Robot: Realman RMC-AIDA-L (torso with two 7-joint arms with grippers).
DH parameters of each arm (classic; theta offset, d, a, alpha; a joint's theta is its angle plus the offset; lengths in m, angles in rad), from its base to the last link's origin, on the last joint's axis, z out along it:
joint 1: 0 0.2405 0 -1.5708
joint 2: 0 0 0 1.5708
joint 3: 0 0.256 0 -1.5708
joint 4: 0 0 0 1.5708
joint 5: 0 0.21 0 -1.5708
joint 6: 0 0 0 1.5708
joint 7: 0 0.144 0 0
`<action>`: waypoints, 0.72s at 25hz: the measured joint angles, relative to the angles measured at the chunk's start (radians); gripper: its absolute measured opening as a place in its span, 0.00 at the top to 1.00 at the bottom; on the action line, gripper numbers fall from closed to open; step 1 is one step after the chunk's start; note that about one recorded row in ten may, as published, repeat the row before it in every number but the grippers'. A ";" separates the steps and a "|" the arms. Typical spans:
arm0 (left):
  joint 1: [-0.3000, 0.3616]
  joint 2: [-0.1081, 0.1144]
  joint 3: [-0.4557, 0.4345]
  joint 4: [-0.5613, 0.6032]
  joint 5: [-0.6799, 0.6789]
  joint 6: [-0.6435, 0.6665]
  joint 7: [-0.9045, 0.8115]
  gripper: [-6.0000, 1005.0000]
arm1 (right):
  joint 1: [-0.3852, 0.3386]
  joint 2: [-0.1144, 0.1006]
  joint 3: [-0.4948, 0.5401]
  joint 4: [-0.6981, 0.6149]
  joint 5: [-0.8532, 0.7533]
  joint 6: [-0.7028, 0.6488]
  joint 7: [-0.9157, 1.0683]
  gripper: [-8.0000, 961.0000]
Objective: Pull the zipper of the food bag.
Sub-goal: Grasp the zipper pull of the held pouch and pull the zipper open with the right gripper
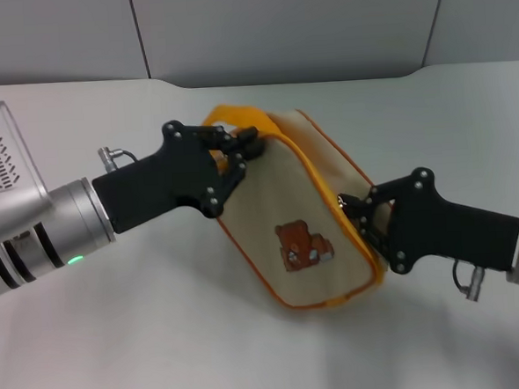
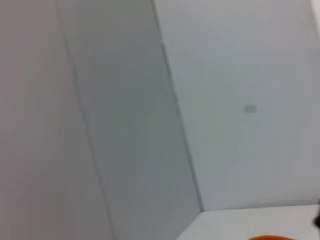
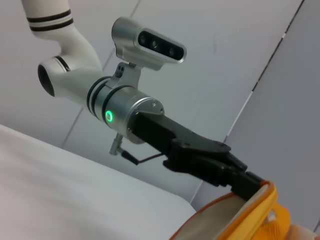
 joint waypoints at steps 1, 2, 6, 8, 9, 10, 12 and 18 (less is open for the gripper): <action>0.002 0.000 0.000 0.000 -0.009 -0.010 0.000 0.92 | -0.007 0.000 0.000 -0.001 0.000 0.000 0.000 0.99; 0.006 0.001 0.000 0.002 -0.025 -0.024 0.000 0.92 | -0.021 -0.001 0.000 -0.004 -0.001 0.000 0.002 0.99; 0.014 0.002 0.000 0.009 -0.046 -0.033 0.000 0.92 | -0.036 -0.002 0.000 -0.007 -0.002 0.002 0.012 0.99; 0.018 0.002 0.000 0.010 -0.065 -0.037 0.000 0.92 | -0.043 -0.002 0.000 -0.008 -0.002 0.002 0.020 0.99; 0.019 0.002 0.000 0.011 -0.075 -0.039 0.000 0.92 | -0.047 -0.002 0.000 -0.008 -0.002 0.002 0.024 0.99; 0.021 0.003 -0.001 0.011 -0.086 -0.042 0.000 0.92 | -0.051 -0.002 0.000 -0.009 -0.002 0.002 0.025 0.99; 0.025 0.004 -0.002 0.012 -0.115 -0.055 0.000 0.92 | -0.062 -0.002 0.000 -0.010 -0.002 0.009 0.027 0.99; 0.025 0.004 -0.002 0.012 -0.124 -0.068 0.000 0.92 | -0.069 -0.002 0.007 -0.011 -0.002 0.012 0.034 0.99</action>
